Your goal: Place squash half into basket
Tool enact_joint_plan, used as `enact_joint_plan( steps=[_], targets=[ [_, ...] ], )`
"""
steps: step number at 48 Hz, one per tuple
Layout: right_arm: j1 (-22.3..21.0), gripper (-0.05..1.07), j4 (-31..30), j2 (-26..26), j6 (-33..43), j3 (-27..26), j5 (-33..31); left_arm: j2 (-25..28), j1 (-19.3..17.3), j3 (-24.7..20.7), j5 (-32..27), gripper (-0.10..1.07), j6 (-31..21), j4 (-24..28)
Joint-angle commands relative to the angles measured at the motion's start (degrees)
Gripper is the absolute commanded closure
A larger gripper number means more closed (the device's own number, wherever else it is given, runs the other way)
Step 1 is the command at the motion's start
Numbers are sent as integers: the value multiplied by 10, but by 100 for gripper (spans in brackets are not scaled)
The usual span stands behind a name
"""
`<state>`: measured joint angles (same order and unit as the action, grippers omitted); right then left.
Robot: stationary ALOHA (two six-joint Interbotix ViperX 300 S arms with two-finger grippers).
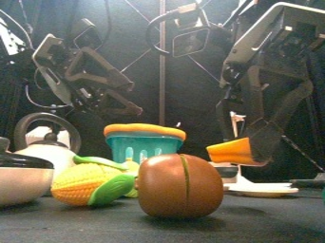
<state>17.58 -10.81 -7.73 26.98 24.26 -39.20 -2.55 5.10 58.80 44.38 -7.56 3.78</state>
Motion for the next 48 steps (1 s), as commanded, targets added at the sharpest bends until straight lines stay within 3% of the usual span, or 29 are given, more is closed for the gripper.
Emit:
enact_joint_plan(
  steps=[1,11,20,29,34,41,48],
  targets=[
    [-10,38,-20,33,-4,-9,-8,-6,0,-7,6,-4,0,-1],
    [-54,38,-116,85,0,-13,-22,-5,0,-8,6,-4,1,0],
    [-151,38,-196,122,4,-22,47,-4,-1,-9,6,-4,2,-1],
    [-272,37,-192,111,8,-38,230,-4,-1,-9,6,-4,2,0],
    [-318,36,-173,85,9,-46,294,-4,-1,-10,6,-4,2,-1],
    [-358,28,-127,40,5,-68,314,-4,-1,-11,6,-4,2,0],
    [-366,9,-121,3,2,-86,294,-4,-1,-11,6,-4,2,-1]
  ],
)
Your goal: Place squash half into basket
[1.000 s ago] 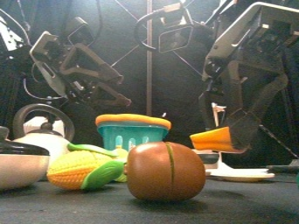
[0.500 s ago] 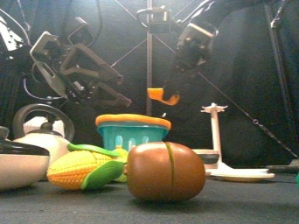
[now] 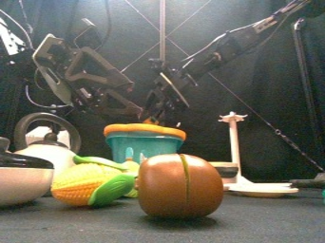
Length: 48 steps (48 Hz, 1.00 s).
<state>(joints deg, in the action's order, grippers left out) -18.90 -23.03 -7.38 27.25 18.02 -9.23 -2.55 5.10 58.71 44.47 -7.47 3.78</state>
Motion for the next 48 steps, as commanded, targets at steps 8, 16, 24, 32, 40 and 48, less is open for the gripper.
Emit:
enact_joint_plan(
  steps=[8,16,24,32,40,48],
  targets=[
    [0,-2,-21,-16,0,-41,-39,-4,-1,-10,5,-4,1,-1],
    [1,-2,-48,-15,0,-48,-77,-4,-1,-10,5,-4,1,0],
    [9,-2,-67,-15,1,-48,-88,-3,-1,-9,5,-4,1,0],
    [11,-1,-58,-4,4,-51,-96,-4,-2,-10,5,-4,0,-1],
    [39,-1,-61,36,3,-31,-95,-5,-2,-11,5,-4,1,-1],
    [83,-1,-55,96,4,19,-94,-6,-1,-8,5,-4,1,-1]
  ],
)
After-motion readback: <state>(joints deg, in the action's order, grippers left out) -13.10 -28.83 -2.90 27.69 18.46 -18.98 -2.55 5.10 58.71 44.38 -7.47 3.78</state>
